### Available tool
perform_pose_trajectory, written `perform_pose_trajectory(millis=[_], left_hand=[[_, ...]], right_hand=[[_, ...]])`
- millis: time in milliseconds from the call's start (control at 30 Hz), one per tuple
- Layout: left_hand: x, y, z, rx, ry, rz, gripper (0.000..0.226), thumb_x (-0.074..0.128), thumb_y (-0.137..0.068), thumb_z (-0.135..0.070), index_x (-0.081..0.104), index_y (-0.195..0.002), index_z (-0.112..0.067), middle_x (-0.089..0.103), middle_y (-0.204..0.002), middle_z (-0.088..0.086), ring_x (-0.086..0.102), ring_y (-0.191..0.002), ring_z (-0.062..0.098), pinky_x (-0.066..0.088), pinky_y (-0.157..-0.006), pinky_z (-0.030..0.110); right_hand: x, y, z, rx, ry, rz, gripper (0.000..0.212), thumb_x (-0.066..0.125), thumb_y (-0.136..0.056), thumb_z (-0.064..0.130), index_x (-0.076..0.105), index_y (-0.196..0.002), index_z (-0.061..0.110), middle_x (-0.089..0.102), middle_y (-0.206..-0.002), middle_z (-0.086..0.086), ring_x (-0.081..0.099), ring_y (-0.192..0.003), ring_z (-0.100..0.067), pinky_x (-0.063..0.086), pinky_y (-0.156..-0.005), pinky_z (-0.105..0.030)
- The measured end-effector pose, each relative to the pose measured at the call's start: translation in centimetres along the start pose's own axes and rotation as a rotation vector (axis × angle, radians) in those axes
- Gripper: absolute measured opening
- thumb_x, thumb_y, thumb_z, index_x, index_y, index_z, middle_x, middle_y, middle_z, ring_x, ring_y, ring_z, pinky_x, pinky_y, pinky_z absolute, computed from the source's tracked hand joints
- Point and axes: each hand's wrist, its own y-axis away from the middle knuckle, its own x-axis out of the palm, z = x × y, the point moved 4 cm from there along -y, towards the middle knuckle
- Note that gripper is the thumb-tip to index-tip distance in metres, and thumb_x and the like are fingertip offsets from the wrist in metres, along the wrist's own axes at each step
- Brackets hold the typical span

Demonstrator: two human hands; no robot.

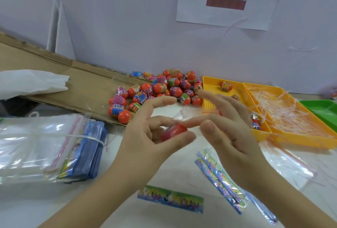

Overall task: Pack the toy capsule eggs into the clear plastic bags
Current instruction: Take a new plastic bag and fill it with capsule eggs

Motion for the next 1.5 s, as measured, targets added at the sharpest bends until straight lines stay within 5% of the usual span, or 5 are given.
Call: perform_pose_trajectory(millis=[167,367,667,1233,1500], left_hand=[[-0.5,-0.3,0.1,-0.045,0.097,-0.068,0.062,0.080,-0.058,-0.030,0.059,-0.116,-0.030,0.077,-0.077,0.004,0.072,-0.064,0.015,0.053,-0.056,0.017],[-1.5,-0.8,0.8,-0.113,0.232,-0.218,0.058,0.082,-0.055,-0.030,0.069,-0.111,-0.024,0.077,-0.080,0.008,0.075,-0.082,0.017,0.056,-0.068,0.017],[-0.7,-0.9,2.1,-0.332,0.250,0.101,0.112,0.098,-0.023,-0.051,0.056,-0.125,-0.035,0.072,-0.115,-0.002,0.071,-0.103,0.018,0.058,-0.086,0.033],[-0.4,-1.2,4.2,-0.418,0.369,-0.072,0.037,0.081,-0.040,-0.028,0.080,-0.075,-0.017,0.077,-0.089,0.013,0.075,-0.076,0.025,0.060,-0.061,0.027],[-0.8,-1.4,4.3,-0.362,0.294,-0.062,0.064,0.082,-0.045,-0.030,0.070,-0.105,-0.016,0.077,-0.091,0.010,0.075,-0.079,0.027,0.058,-0.062,0.023]], right_hand=[[0.4,0.6,-0.1,-0.043,0.136,0.155,0.048,0.029,-0.083,0.079,0.047,-0.124,0.062,-0.002,-0.158,0.022,-0.010,-0.145,-0.012,0.007,-0.106,-0.029],[1.2,0.4,-1.1,0.219,-0.380,0.053,0.102,0.078,-0.053,0.069,0.025,-0.138,0.054,0.038,-0.144,0.023,0.046,-0.128,-0.006,0.047,-0.095,-0.032],[2.2,0.4,-1.8,0.444,-0.834,0.027,0.015,0.073,-0.062,0.020,0.076,-0.075,0.012,0.072,-0.071,-0.012,0.066,-0.053,-0.020,0.053,-0.044,-0.027],[-0.6,-1.9,-9.8,0.391,0.647,0.277,0.041,0.017,-0.101,0.049,0.052,-0.123,0.049,0.055,-0.092,0.013,0.049,-0.102,-0.015,0.018,-0.089,-0.042],[-2.9,-1.9,-7.9,0.238,0.153,-0.333,0.027,0.067,-0.087,0.023,0.051,-0.098,0.041,0.060,-0.082,0.019,0.060,-0.080,-0.004,0.033,-0.086,-0.026]])
